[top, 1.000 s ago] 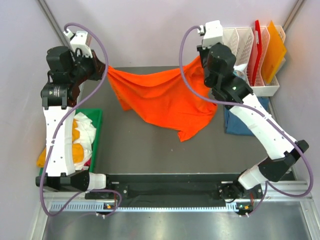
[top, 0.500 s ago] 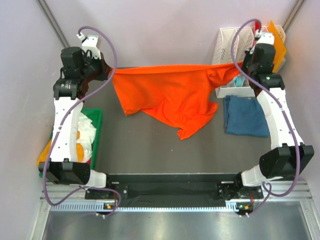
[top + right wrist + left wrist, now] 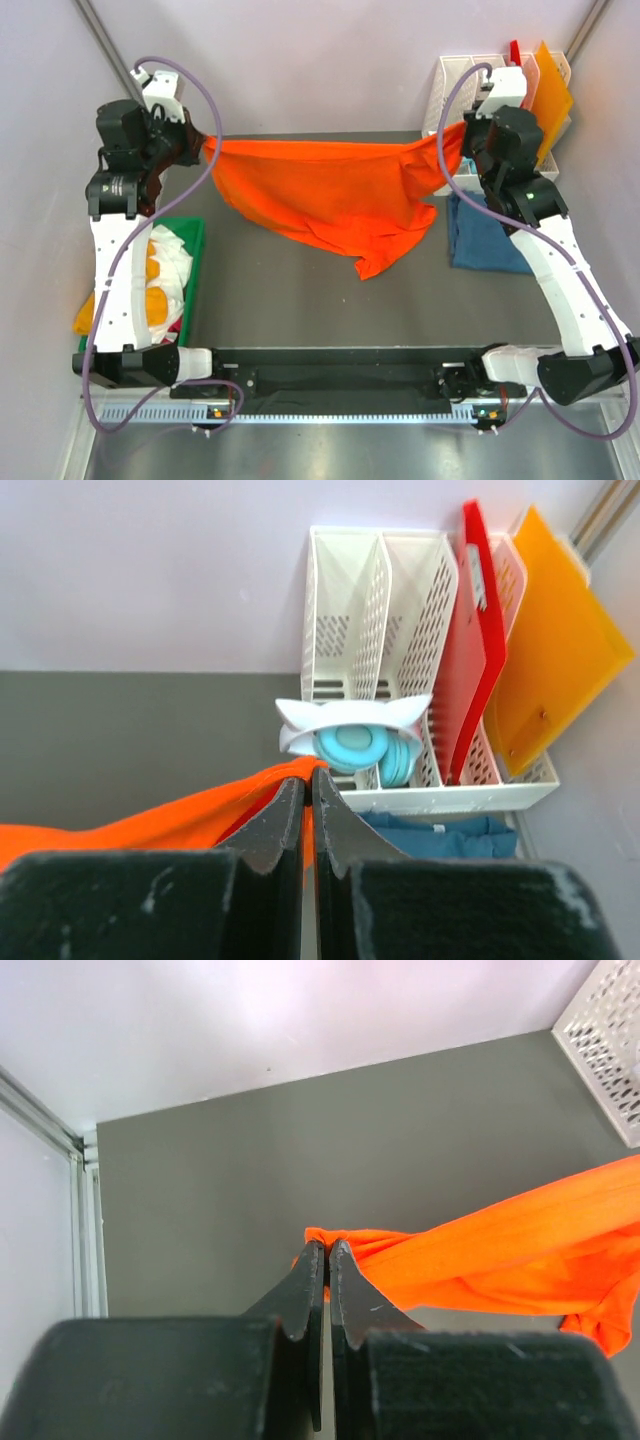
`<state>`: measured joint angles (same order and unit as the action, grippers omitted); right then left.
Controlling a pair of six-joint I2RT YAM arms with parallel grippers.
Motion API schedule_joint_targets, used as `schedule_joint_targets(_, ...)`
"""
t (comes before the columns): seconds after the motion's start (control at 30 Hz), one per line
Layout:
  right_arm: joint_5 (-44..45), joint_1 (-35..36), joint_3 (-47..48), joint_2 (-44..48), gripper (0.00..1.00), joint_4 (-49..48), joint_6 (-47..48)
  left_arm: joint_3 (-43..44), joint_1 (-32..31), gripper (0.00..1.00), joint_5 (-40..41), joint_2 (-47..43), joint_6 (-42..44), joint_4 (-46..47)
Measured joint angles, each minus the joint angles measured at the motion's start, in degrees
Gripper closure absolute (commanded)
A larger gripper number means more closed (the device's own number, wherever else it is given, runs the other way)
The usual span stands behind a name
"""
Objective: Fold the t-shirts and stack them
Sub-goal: Grap the side of the flattened tshirt closest away from the robot with both arms
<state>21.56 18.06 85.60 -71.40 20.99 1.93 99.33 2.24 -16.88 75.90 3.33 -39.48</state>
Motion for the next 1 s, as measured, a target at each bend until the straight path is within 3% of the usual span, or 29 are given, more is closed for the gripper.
schedule_joint_targets(0.2, 5.6, 6.3, 6.1, 0.5, 1.00, 1.3, 4.3, 5.3, 0.0, 1.00, -1.3, -1.4, 0.1, -2.3)
schedule_joint_targets(0.63, 17.0, 19.4, 14.3, 6.7, 1.00, 6.6, 13.8, 10.0, 0.1, 1.00, -3.3, -14.8, -1.3, -10.3)
schedule_joint_targets(1.0, 22.4, 24.7, 28.3, 1.6, 1.00, 4.2, 20.7, 23.1, 1.2, 1.00, -3.6, -13.7, -2.1, -13.4)
